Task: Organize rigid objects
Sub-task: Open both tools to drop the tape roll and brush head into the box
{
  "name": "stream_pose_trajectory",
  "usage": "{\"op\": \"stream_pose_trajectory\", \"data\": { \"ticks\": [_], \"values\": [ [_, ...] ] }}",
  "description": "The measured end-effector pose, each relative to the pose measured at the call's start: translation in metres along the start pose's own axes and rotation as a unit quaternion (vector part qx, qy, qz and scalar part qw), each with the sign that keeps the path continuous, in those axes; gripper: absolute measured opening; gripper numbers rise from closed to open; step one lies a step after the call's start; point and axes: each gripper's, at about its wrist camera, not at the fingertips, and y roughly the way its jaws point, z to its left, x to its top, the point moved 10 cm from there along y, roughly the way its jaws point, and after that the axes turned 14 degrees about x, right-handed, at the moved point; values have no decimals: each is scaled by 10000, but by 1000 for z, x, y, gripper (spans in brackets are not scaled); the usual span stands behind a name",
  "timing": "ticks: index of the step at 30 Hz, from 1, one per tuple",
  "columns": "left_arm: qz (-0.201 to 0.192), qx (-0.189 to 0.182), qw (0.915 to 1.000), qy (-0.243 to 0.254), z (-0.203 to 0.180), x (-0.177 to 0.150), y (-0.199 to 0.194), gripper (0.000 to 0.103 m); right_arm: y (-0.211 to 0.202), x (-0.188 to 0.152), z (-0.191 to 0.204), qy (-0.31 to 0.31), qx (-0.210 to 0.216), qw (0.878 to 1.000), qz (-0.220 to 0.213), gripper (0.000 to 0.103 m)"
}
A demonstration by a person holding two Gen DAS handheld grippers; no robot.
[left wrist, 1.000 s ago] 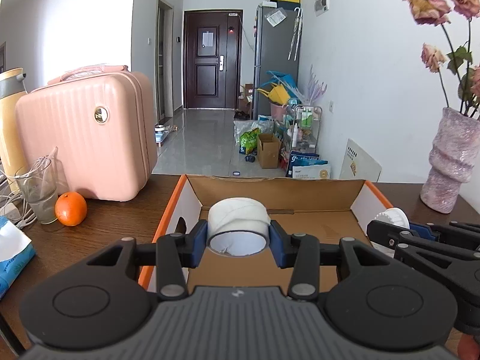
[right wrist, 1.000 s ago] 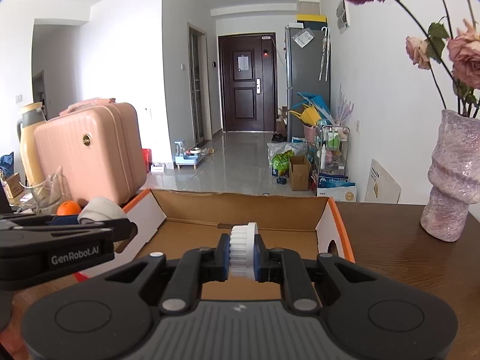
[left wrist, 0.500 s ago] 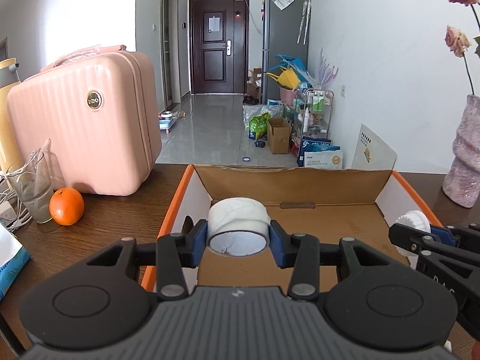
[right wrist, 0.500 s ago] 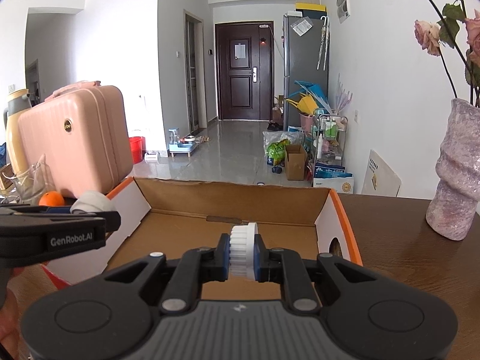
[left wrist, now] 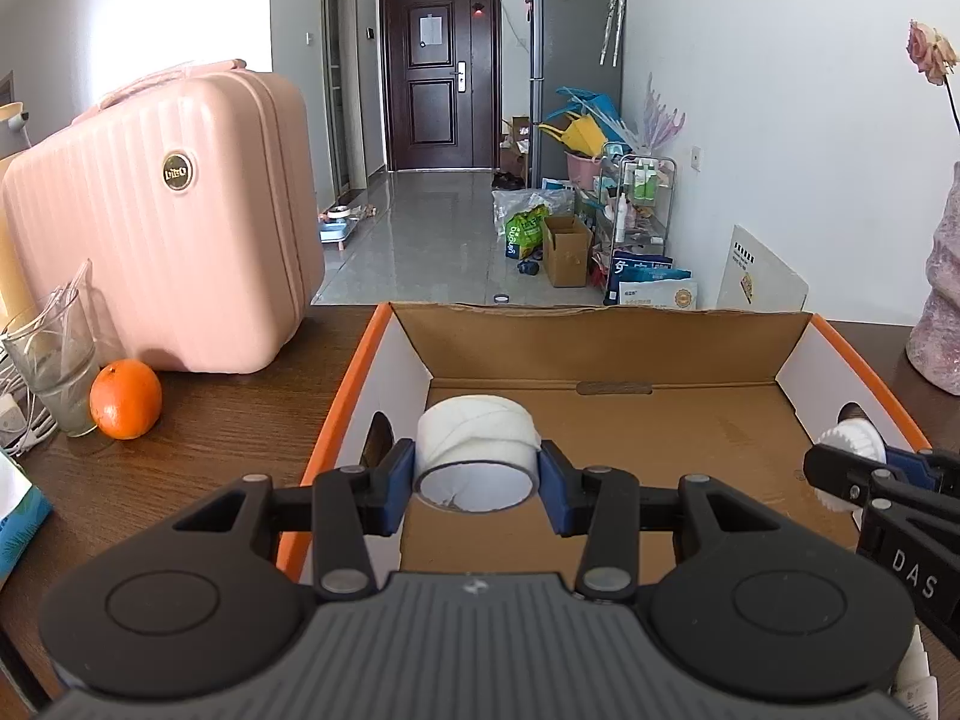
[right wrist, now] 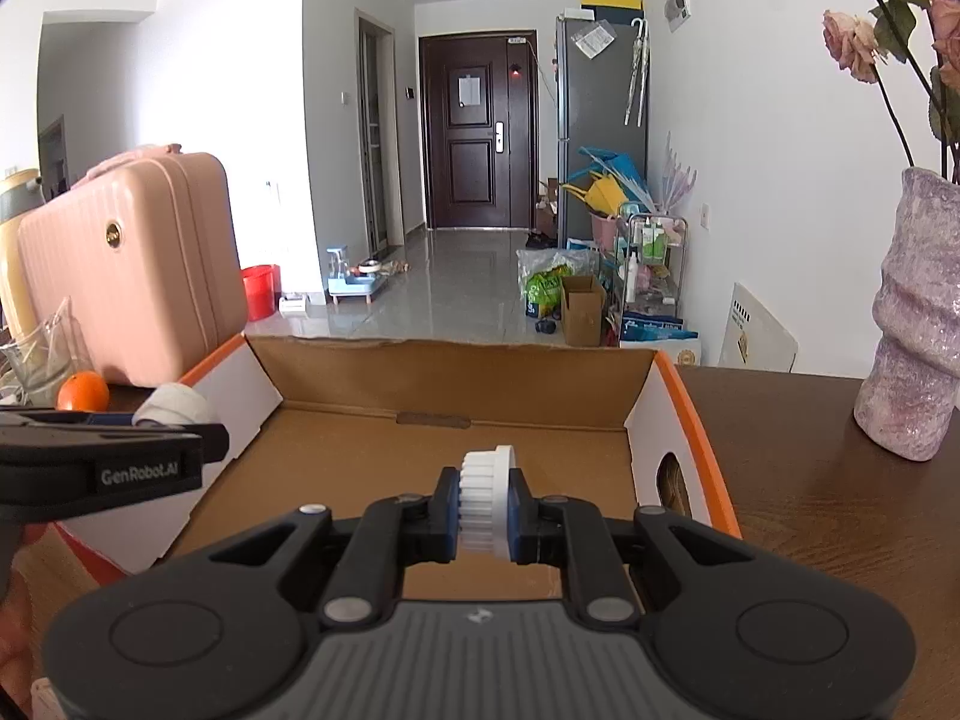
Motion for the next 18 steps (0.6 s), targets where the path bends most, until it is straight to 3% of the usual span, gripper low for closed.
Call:
{"op": "stream_pose_trajectory", "data": {
  "ticks": [2, 3, 4, 5, 6, 7, 9, 18],
  "values": [
    [-4, 20, 10000, -11, 1, 0, -1, 50, 0, 0, -2, 17, -65, 10000, 21, 17],
    [-12, 45, 10000, -10, 2, 0, -2, 56, 0, -1, -3, 34, -85, 10000, 36, 28],
    [-35, 75, 10000, -11, 2, 1, -1, 71, 0, -1, -5, 56, -92, 9999, 36, 38],
    [-61, 137, 9999, -4, 3, 2, -2, 88, 0, 0, -6, 76, -115, 9999, 26, 64],
    [-96, 228, 9997, -4, 5, 3, -3, 92, -1, 0, -8, 81, -155, 9998, -7, 89],
    [-147, 321, 9994, -28, 7, 4, -4, 97, -3, 1, -9, 79, -199, 9997, -79, 95],
    [-152, 328, 9993, -98, 11, 5, -4, 103, -6, 3, -10, 76, -251, 9995, -148, 99],
    [-139, 378, 9991, -153, 16, 5, -5, 103, -6, 1, -14, 121, -314, 9993, -144, 103]
  ]
}}
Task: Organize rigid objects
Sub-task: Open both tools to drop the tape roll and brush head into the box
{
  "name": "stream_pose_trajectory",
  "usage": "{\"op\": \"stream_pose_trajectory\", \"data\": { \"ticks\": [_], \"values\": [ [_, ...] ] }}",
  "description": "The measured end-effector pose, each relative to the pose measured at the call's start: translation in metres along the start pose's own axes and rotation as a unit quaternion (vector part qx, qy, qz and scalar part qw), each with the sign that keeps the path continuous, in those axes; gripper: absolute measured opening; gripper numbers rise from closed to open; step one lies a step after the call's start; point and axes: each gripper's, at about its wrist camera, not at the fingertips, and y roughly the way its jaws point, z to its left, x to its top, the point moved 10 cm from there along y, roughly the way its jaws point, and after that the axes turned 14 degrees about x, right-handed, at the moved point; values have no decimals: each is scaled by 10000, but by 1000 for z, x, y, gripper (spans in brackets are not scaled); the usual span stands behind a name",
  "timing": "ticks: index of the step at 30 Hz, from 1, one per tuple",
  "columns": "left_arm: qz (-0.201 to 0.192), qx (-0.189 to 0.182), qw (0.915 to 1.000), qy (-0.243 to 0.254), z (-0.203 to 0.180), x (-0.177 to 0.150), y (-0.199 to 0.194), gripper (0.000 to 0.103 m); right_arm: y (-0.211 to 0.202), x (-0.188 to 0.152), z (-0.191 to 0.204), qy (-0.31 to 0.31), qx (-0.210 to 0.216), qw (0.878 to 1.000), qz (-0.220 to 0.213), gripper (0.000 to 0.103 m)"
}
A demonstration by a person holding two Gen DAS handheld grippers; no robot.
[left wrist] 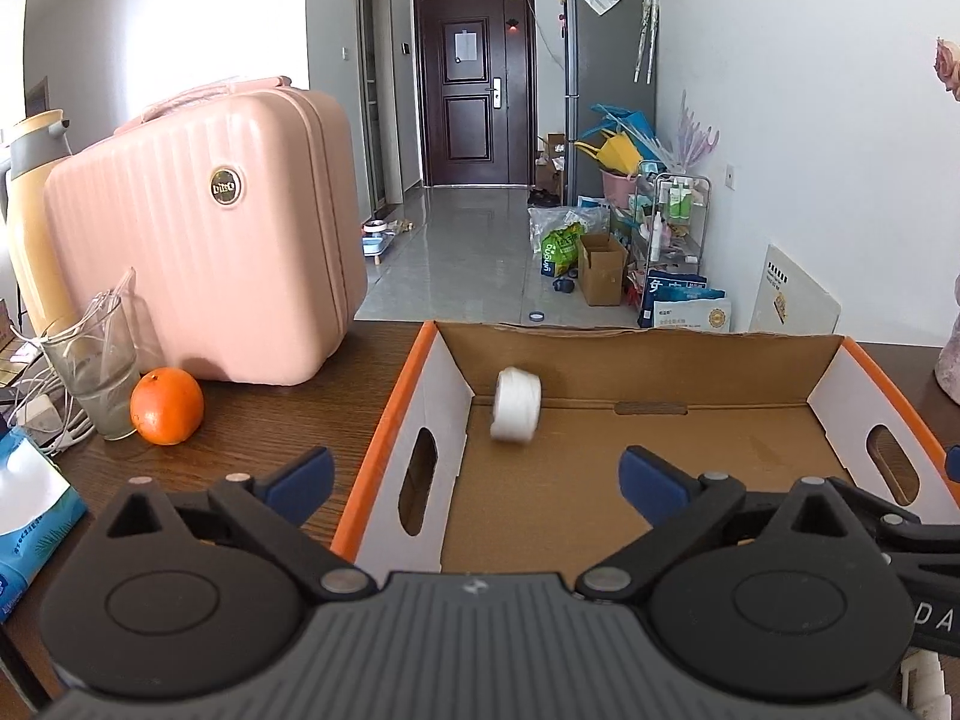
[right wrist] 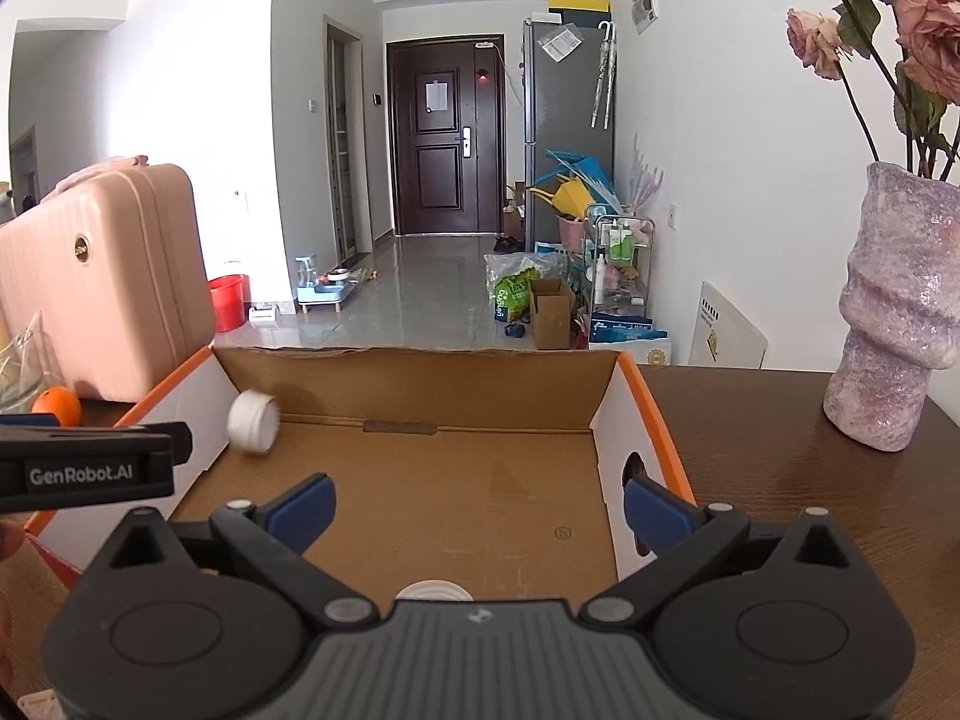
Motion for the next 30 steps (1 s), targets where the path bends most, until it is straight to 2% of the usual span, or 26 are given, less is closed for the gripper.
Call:
{"op": "stream_pose_trajectory", "data": {
  "ticks": [16, 30],
  "values": [
    [-26, -37, 9999, -131, 7, 4, -9, 103, -11, 3, 1, -37, -157, 9999, -38, 103],
    [-207, -188, 9994, -217, 19, 2, -44, 103, -45, 3, 10, -129, -127, 9996, -232, 103]
  ]
}}
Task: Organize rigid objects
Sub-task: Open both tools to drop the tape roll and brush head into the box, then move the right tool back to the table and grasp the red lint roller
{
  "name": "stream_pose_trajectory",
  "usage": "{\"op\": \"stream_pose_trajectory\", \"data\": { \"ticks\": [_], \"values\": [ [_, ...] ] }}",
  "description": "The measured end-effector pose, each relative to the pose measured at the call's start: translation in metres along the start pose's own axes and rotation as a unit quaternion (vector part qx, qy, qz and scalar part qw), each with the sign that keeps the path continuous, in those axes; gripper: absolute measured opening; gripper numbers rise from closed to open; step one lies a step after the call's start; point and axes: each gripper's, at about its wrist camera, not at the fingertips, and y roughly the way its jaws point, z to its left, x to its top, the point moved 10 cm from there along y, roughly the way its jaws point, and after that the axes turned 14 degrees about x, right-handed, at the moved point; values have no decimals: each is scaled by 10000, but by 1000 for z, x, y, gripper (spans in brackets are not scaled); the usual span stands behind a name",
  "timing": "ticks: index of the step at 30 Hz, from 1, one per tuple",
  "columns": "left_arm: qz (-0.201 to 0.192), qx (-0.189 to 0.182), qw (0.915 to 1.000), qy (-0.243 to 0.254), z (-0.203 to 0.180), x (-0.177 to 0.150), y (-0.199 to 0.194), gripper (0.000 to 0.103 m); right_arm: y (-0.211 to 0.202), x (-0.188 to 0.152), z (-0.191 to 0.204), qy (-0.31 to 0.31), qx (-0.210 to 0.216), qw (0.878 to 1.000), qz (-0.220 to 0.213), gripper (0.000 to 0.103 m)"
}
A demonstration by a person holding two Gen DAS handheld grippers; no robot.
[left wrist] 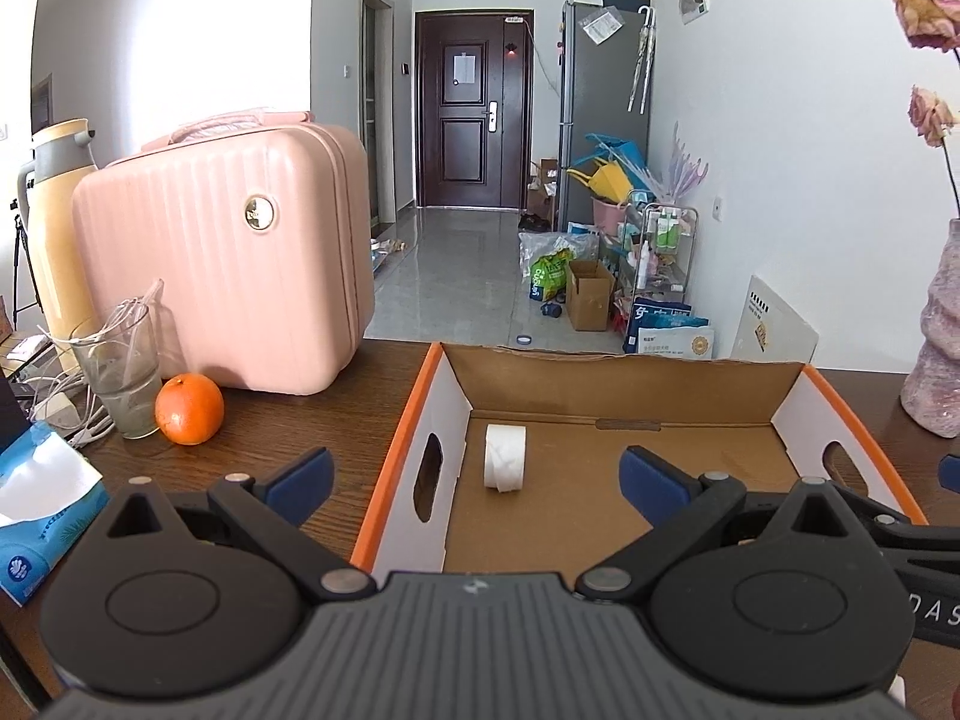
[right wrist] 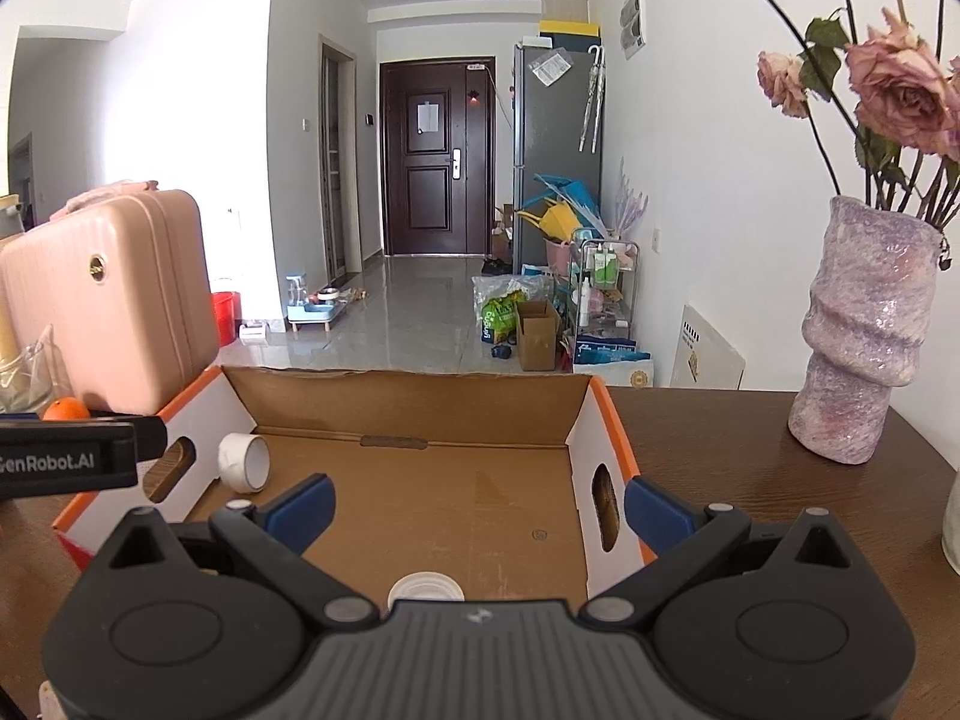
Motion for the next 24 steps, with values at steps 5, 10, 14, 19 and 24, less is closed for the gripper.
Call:
{"op": "stream_pose_trajectory", "data": {
  "ticks": [5, 10, 14, 19, 24],
  "values": [
    [-31, -17, 10000, -18, 6, -5, -15, 103, -16, -4, 4, -36, 6, 10000, -67, 103],
    [-67, -40, 9999, -68, 15, -9, -31, 103, -33, -9, 8, -46, 18, 9999, -110, 103],
    [-105, -64, 9999, -92, 21, -15, -47, 103, -48, -13, 12, -62, 26, 9999, -151, 103],
    [-113, -95, 9998, -112, 28, -23, -65, 103, -67, -21, 18, -69, 38, 9998, -193, 103],
    [-130, -95, 9998, -114, 37, -31, -82, 103, -85, -29, 24, -104, 25, 9997, -222, 103]
  ]
}}
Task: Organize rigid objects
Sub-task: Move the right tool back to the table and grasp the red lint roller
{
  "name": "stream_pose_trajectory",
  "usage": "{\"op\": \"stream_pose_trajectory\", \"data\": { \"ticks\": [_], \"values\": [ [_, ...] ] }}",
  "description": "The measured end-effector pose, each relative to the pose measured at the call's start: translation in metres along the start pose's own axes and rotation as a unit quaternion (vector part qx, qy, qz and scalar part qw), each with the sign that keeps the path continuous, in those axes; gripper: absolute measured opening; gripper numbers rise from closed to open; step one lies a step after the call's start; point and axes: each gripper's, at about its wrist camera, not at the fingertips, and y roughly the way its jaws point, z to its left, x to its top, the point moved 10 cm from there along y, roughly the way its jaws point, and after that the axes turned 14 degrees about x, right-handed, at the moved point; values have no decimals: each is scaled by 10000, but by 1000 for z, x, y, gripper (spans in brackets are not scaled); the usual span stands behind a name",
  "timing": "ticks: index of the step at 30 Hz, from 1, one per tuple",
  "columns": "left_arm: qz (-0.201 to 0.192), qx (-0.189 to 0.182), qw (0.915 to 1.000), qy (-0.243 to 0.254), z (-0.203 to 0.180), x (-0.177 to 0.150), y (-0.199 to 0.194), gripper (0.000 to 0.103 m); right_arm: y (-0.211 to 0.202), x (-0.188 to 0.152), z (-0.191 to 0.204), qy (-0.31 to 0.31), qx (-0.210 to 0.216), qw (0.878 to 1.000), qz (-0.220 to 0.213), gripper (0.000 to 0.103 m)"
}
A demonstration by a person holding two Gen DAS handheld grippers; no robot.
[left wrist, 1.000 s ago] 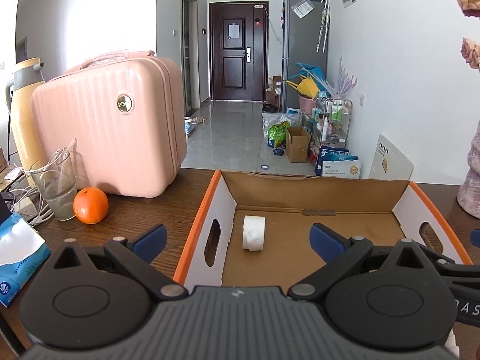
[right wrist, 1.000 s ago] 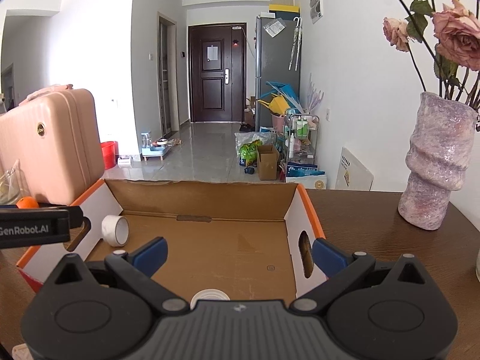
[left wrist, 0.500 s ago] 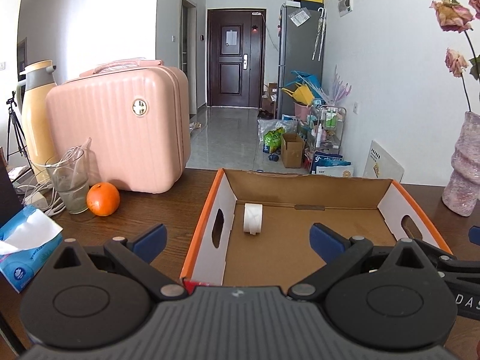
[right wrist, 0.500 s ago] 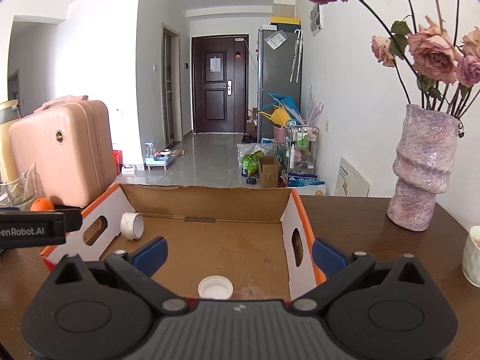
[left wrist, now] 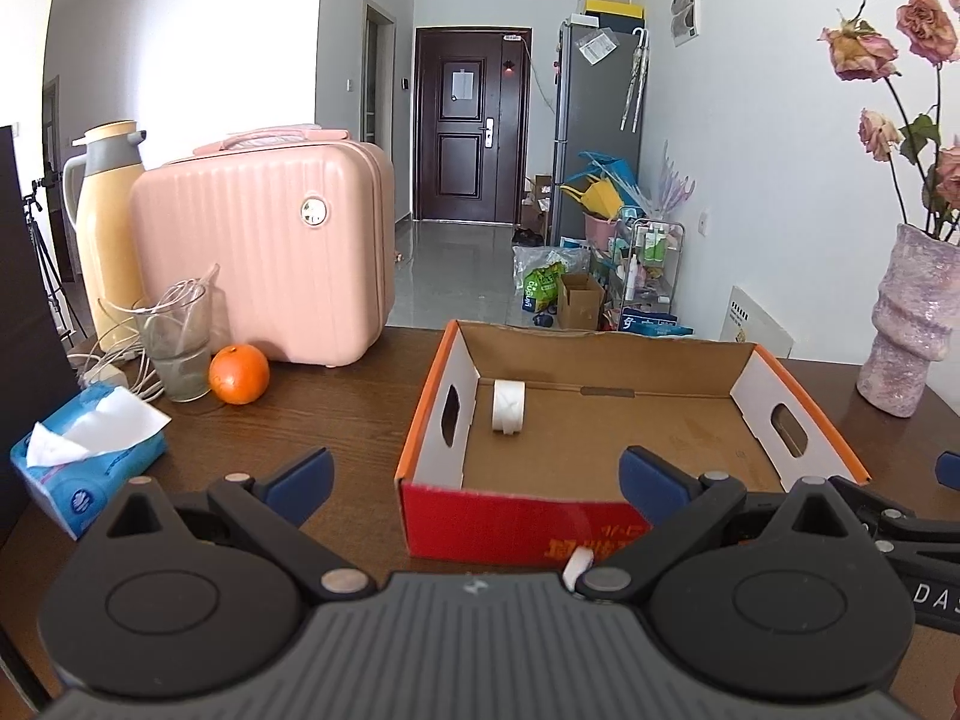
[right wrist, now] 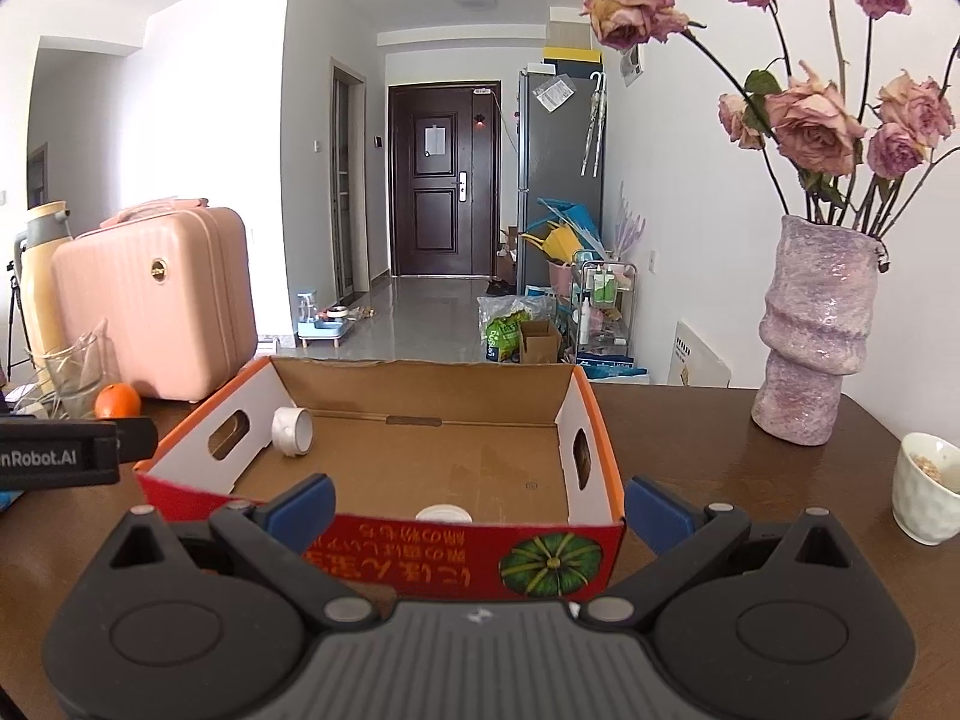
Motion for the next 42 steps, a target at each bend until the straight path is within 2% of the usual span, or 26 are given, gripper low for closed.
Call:
{"op": "stream_pose_trajectory", "data": {
  "ticks": [8, 22, 34, 42],
  "values": [
    [-74, -80, 9999, 3, 12, -12, -33, 103, -36, -11, 11, -22, 21, 9999, -96, 103],
    [-7, -182, 9998, 93, 39, -56, -78, 103, -90, -49, 31, -193, 28, 9998, -29, 103],
    [224, -289, 9988, 310, 43, -99, -86, 103, -101, -100, 36, -196, 33, 9987, 461, 103],
    [296, -368, 9983, 336, 43, -111, -83, 103, -99, -129, 38, -244, 33, 9961, 851, 103]
  ]
}}
